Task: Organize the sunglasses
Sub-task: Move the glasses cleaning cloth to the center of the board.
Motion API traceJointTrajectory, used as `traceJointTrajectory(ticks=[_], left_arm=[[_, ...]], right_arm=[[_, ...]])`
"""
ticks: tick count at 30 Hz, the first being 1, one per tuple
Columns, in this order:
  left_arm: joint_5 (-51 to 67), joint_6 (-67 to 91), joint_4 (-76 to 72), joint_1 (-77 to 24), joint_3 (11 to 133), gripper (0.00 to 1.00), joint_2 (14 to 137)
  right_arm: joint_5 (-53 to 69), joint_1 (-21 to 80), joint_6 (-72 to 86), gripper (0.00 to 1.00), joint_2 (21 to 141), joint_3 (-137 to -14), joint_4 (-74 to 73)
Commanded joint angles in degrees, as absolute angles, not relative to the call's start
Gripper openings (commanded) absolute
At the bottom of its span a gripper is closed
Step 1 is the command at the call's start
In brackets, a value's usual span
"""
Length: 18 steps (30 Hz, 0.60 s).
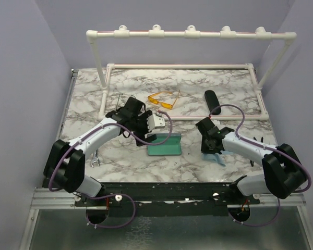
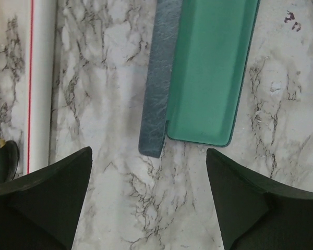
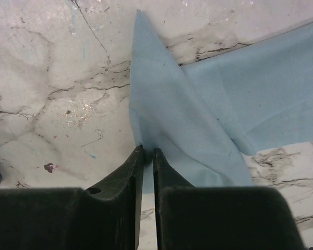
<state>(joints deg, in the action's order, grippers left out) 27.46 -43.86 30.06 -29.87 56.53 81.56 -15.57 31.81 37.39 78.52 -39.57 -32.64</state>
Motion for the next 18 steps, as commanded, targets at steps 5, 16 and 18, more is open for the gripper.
traceJointTrajectory(ticks=[5,16,18], left_arm=[[25.6,-48.8,36.2,-34.4,62.4,0.81,89.7],[25.2,-48.7,30.9,-37.5,63.0,0.22,93.3],[23.8,-48.7,30.7,-37.5,62.4,0.11,92.9]], right_arm=[[-14.1,31.4,33.3,0.01,78.9,-39.0,-30.5],[-9.7,31.4,29.3,0.00,75.5,-41.1,-31.5],[-9.1,31.4,28.9,0.01,75.0,-41.7,-32.0]])
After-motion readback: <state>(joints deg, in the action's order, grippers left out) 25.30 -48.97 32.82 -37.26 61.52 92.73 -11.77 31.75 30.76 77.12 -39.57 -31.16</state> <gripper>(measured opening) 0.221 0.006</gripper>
